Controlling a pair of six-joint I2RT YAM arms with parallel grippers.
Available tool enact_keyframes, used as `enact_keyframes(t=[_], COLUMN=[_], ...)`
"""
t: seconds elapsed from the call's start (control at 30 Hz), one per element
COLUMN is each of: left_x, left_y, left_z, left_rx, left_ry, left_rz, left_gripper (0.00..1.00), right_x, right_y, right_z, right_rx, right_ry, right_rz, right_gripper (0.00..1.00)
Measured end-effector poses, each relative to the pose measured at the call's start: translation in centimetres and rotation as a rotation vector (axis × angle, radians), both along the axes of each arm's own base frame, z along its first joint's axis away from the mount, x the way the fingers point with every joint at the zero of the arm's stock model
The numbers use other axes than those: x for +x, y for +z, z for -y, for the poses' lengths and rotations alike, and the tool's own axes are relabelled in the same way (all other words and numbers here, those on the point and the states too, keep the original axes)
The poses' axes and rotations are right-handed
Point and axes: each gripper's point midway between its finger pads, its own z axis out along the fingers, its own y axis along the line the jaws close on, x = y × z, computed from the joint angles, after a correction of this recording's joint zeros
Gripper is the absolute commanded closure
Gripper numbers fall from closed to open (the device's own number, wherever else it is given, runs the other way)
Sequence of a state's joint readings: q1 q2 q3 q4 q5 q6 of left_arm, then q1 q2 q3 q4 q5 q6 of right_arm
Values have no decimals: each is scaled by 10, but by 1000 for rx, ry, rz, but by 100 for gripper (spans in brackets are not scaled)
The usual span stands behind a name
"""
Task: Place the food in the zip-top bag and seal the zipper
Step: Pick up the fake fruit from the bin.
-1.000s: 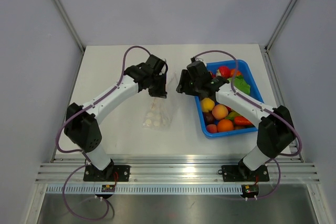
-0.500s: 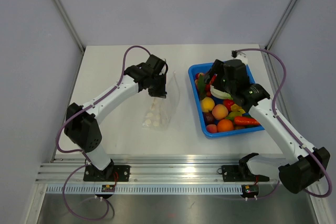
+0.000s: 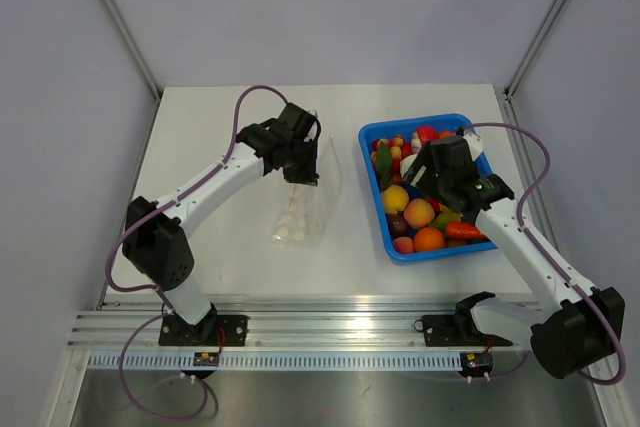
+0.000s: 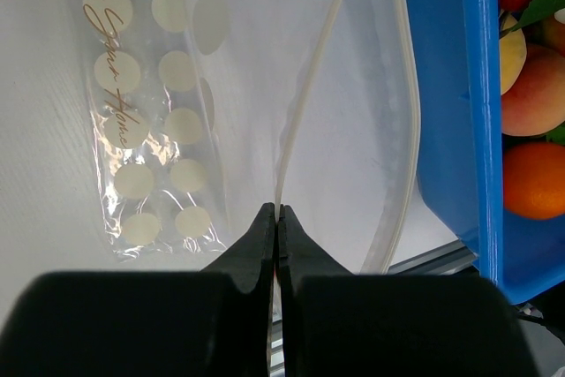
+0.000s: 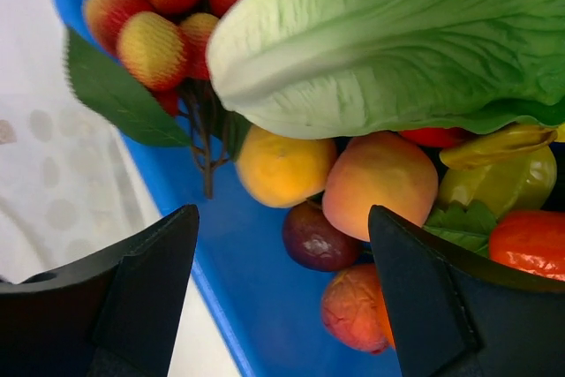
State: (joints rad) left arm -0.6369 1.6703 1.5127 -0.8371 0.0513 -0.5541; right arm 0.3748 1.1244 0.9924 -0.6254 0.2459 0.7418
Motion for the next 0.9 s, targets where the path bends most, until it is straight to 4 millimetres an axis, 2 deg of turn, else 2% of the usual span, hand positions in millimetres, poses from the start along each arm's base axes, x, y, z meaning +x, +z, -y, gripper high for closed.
enact_keyframes(t=[0.23,0.53,0.63,0.67,0.8,0.9], left_x=[1,0,0,0,-1,-2], left_y=[3,3,3,3,3,4], left_z=[1,2,2,2,3,4], left_rx=[-2,-1,0,0,1,2], left_ry=[-4,-6,-7,-7,-10,-13], left_rz=[9,9,9,9,7,6], left_gripper=[100,100,100,100,100,100], right_x=[-13,-24,-27,-26,-27,-27], right_y=[-55,-112,-123,-122,-117,-93], right_z=[8,13,14,14,16,17], right_rx=[-117,-197,-201,-201,-199,-190], right_ry=[42,80,86,88,89,100], right_rz=[-184,-347,-369,-364,-338,-262], right_gripper=[7,10,33,46,60,63])
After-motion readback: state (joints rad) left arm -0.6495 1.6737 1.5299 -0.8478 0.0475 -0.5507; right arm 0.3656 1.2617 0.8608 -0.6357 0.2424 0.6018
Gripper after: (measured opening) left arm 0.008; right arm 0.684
